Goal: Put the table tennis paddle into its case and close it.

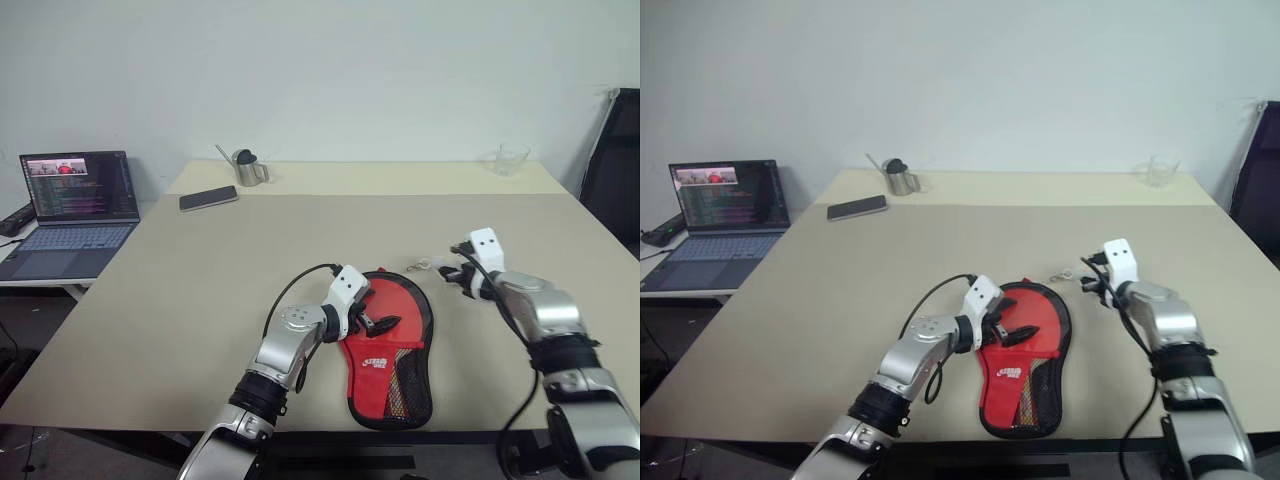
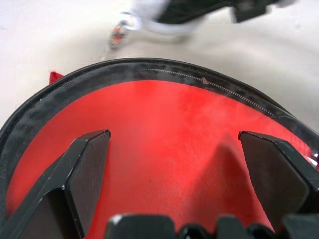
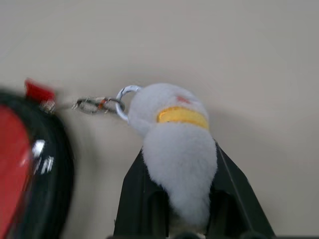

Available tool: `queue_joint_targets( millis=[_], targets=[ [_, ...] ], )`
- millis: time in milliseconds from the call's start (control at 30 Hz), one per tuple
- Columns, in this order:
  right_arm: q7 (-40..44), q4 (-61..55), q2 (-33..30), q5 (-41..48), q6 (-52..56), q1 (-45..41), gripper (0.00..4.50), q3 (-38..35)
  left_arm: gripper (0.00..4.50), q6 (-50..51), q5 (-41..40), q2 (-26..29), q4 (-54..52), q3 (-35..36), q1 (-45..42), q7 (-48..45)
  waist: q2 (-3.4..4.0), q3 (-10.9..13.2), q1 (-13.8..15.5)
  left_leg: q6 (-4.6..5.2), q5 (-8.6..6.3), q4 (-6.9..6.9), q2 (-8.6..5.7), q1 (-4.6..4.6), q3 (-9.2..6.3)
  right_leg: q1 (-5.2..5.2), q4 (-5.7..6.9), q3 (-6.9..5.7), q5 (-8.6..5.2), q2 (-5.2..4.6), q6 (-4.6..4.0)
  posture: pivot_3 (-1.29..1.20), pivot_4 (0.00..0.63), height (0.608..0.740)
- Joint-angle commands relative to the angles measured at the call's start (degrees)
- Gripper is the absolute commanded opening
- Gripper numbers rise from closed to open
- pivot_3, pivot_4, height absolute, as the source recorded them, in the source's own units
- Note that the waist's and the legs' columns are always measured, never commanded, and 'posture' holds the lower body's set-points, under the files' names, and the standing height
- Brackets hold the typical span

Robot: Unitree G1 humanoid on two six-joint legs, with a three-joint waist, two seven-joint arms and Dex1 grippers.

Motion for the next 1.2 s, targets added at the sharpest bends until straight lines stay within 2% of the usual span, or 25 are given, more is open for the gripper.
queue_joint_targets(
  millis=[33, 167, 367, 500, 1000, 1200],
  targets=[
    [5.36, -8.54, -5.26, 2.63, 2.52, 2.37, 0.36, -2.67, 4.5, 2.71, 0.07, -0.1, 2.43, -1.61, 1.99, -0.98, 0.02, 0.0, -0.05, 0.0, 0.0, 0.0, 0.0, 0.0, 0.0, 0.0, 0.0, -0.01, 0.0, 0.0, 0.0, 0.0, 0.15, 0.74],
    [11.19, -14.89, -11.19, 4.93, 5.06, 7.57, 0.36, -3.0, 4.5, 2.66, -0.08, -0.4, 3.06, -1.71, 1.58, -1.53, 0.0, 0.01, 0.14, 0.01, -0.01, 0.0, 0.01, 0.03, -0.04, 0.06, 0.0, -0.06, -0.01, 0.0, 0.02, 0.0, 0.15, 0.74],
    [16.4, -21.09, -16.83, 7.11, 7.35, 14.31, 0.36, -3.21, 4.5, 2.27, 0.06, -0.83, 4.54, -2.28, 0.64, -2.8, -0.01, 0.01, 0.54, 0.02, -0.01, 0.03, 0.0, 0.06, -0.08, 0.17, -0.08, -0.11, -0.04, 0.0, 0.07, 0.0, 0.15, 0.74],
    [22.26, -28.5, -22.55, 8.97, 7.91, 22.58, 0.36, -3.41, 4.5, 1.63, 0.36, -1.3, 6.16, -2.89, -0.44, -3.71, 0.0, 0.02, 1.32, 0.03, -0.02, 0.03, -0.02, 0.06, -0.19, 0.26, -0.14, -0.21, -0.1, -0.01, 0.16, 0.0, 0.15, 0.74],
    [33.08, -40.98, -32.48, 13.59, 6.09, 42.19, 0.36, -8.16, 4.5, 0.38, 1.35, -2.57, 9.17, -4.35, -2.06, -6.57, 0.05, -0.01, 2.04, 0.15, -0.11, 0.03, -0.08, 0.06, -0.67, 0.83, -0.84, -0.74, -0.16, -0.13, 0.3, 0.0, 0.15, 0.74],
    [36.24, -47.96, -33.78, 17.17, 7.36, 51.28, 0.35, -11.93, 4.5, 0.03, 1.7, -2.87, 9.65, -5.15, -2.34, -7.25, 0.0, 0.02, 2.88, 0.14, -0.14, 0.03, -0.1, 0.05, -0.72, 0.85, -0.88, -0.78, -0.21, -0.15, 0.39, 0.0, 0.15, 0.74]
  ],
)
